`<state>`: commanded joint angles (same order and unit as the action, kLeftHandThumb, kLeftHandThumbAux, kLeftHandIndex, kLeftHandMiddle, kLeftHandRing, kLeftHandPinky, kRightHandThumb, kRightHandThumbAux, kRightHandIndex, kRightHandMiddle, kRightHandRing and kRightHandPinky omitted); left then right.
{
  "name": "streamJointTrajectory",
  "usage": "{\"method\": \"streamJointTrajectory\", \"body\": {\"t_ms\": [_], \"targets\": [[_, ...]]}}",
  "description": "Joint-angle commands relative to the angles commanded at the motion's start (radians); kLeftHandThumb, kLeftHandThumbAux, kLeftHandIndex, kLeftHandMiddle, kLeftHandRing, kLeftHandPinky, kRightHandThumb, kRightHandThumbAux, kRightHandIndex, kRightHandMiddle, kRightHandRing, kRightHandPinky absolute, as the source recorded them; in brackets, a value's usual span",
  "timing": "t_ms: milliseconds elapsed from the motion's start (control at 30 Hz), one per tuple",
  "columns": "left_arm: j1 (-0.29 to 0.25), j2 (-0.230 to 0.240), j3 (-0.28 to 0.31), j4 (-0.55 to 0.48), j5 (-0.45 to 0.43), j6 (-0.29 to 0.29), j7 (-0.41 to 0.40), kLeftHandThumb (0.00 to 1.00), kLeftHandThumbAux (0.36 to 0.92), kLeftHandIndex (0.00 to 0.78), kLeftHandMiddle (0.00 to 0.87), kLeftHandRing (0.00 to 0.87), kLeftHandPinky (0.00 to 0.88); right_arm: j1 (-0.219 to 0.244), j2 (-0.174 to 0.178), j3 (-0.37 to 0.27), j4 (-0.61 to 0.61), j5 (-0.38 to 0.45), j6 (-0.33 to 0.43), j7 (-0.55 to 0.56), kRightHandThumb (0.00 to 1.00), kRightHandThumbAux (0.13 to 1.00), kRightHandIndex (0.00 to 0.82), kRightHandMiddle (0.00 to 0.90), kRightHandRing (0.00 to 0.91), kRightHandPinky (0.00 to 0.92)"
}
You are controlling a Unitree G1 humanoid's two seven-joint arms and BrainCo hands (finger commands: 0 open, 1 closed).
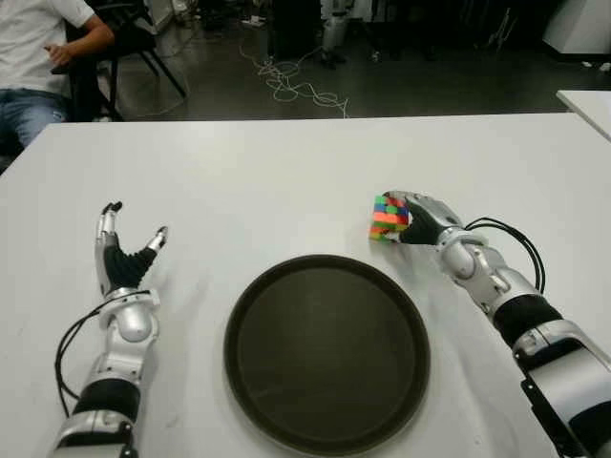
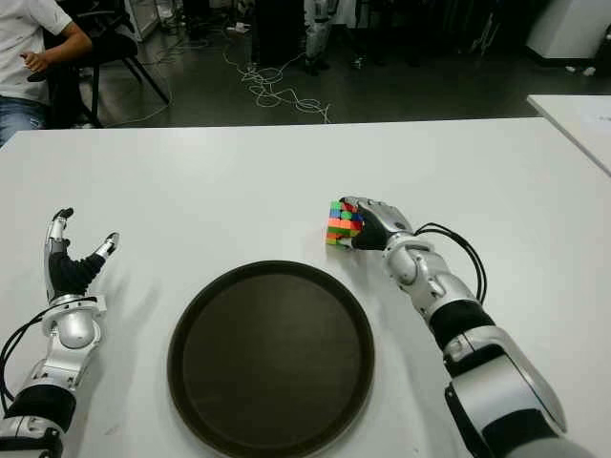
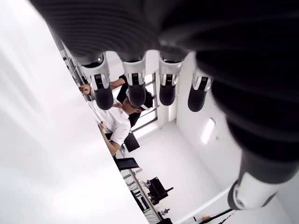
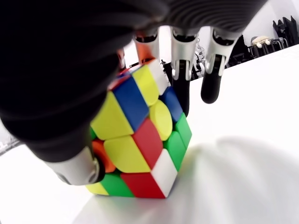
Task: Pick up the Rubik's Cube and put it in the plate
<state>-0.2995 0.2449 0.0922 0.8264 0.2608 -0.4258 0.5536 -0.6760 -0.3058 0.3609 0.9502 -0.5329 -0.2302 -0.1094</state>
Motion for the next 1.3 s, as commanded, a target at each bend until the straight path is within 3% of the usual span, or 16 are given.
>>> {"method": "streamJointTrajectory", "body": {"t_ms": [67,167,367,433,500,667,900,1300], "targets": [[0.000,0.000,0.001,0.001,-0.002,-0.003,-0.001,0.000,0.670,0.008,0.013,0.005,0.026,-0.001,0.002,-0.038,-0.011,0.041,-0.003,0.001,0.705,0.725,0.420,0.307,0.332,0.412],[0.000,0.000,0.002,0.002,-0.004,-0.004,-0.003,0.000,0.669,0.005,0.016,0.008,0.034,0.007,0.005,-0.094,-0.027,0.103,-0.025,-0.006,0.704,0.725,0.426,0.538,0.560,0.610],[-0.002,0.003,0.001,0.007,-0.002,-0.003,-0.002,0.000,0.669,0.004,0.015,0.003,0.030,0.030,0.041,-0.191,-0.030,0.222,-0.128,-0.016,0.701,0.725,0.433,0.720,0.733,0.740],[-0.002,0.002,0.001,0.003,-0.001,-0.002,-0.001,0.000,0.670,0.004,0.010,0.001,0.024,0.059,0.072,-0.262,-0.085,0.342,-0.172,0.042,0.700,0.724,0.435,0.751,0.761,0.761],[0.000,0.000,0.002,-0.003,-0.002,-0.001,0.000,0.000,0.670,0.003,0.005,0.000,0.017,0.080,0.092,-0.303,-0.139,0.422,-0.177,0.092,0.700,0.724,0.437,0.774,0.783,0.779],[0.003,-0.002,0.002,-0.010,-0.003,0.002,-0.003,0.000,0.671,0.001,0.000,0.000,0.016,0.104,0.111,-0.340,-0.221,0.498,-0.139,0.159,0.700,0.723,0.439,0.799,0.807,0.800],[0.002,-0.001,0.000,-0.013,0.002,0.017,0.001,0.000,0.683,0.000,0.000,0.000,0.006,0.150,0.140,-0.362,-0.368,0.554,-0.043,0.216,0.701,0.722,0.439,0.801,0.809,0.799],[-0.002,-0.002,-0.001,-0.011,0.003,0.015,0.002,0.000,0.678,0.008,0.018,0.001,0.015,0.195,0.141,-0.367,-0.515,0.570,0.097,0.272,0.700,0.722,0.438,0.789,0.801,0.785]]}}
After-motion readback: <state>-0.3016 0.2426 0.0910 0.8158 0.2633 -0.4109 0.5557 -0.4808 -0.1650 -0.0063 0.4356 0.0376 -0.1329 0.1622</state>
